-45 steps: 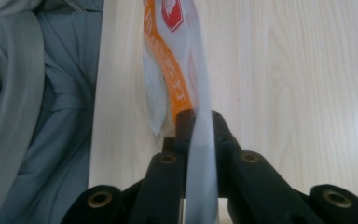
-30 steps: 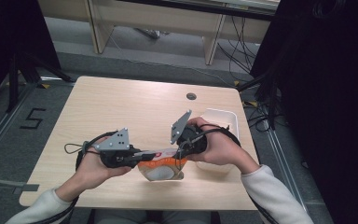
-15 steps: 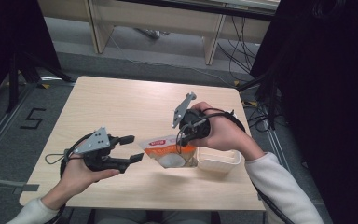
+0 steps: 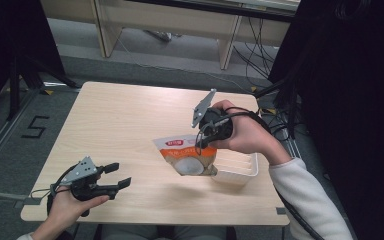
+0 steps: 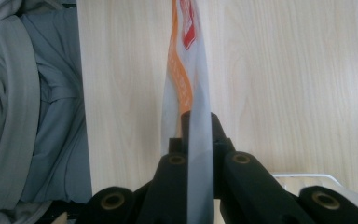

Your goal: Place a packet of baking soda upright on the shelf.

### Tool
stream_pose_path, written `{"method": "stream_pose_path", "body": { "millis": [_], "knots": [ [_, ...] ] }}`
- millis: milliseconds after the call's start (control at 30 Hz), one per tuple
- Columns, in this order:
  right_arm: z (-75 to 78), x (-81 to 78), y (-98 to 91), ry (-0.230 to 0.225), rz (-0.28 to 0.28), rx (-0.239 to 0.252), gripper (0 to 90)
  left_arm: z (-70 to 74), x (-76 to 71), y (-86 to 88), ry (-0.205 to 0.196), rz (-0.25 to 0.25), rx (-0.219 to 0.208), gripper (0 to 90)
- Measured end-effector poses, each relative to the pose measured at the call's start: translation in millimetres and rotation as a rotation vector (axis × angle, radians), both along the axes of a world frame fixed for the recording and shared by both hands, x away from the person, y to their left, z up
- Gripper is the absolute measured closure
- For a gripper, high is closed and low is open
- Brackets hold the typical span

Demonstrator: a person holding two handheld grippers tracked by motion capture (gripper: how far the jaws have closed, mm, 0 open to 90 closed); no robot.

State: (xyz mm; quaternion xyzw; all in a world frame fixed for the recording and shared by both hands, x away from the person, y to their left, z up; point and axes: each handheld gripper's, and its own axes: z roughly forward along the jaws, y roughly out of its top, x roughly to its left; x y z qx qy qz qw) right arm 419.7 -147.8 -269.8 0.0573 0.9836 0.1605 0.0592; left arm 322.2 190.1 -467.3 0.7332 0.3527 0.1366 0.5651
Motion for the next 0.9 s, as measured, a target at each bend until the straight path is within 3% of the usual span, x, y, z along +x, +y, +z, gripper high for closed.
{"method": "stream_pose_path", "body": {
  "millis": [33,233,267,300,333,400,600,667,800,833,900],
  "knots": [
    [1.5,-1.3,-1.2,0.004,-0.020,-0.001,90.0,0.0,0.3,-0.4,-0.001,0.003,0.007,27.8],
    [5.9,5.8,-8.0,-0.028,0.019,0.018,90.0,-3.6,0.9,-3.2,0.009,-0.008,0.024,27.4],
    [7.8,4.2,-9.9,-0.020,-0.019,0.008,90.0,-4.1,0.5,-3.9,0.022,0.001,0.015,27.4],
    [8.8,4.4,-11.0,-0.019,-0.021,0.011,90.0,-4.9,1.5,-3.7,0.024,-0.007,0.012,27.4],
    [9.5,7.3,-11.5,-0.037,0.012,0.020,90.0,-5.2,1.5,-3.8,0.029,0.001,0.013,27.4],
    [11.8,7.6,-13.0,-0.041,-0.009,0.013,90.0,-6.0,1.9,-3.6,0.037,0.002,0.014,27.4],
    [15.9,10.2,-14.5,-0.051,-0.029,-0.011,90.0,-5.9,2.0,-3.4,0.035,0.004,0.011,27.3],
    [16.4,11.9,-16.2,-0.051,-0.020,-0.006,90.0,-5.7,3.3,-2.4,0.018,-0.011,0.022,27.3],
    [15.7,16.7,-20.3,-0.061,0.002,-0.006,90.0,-6.0,2.8,-3.3,0.037,0.000,0.009,27.2],
    [15.5,15.8,-21.0,-0.059,-0.025,-0.011,90.0,-6.6,4.1,-3.1,0.026,-0.012,0.007,27.1],
    [15.5,18.1,-23.2,-0.058,-0.012,-0.008,90.0,-6.5,3.8,-3.1,0.031,-0.003,0.010,27.0]
  ]
}}
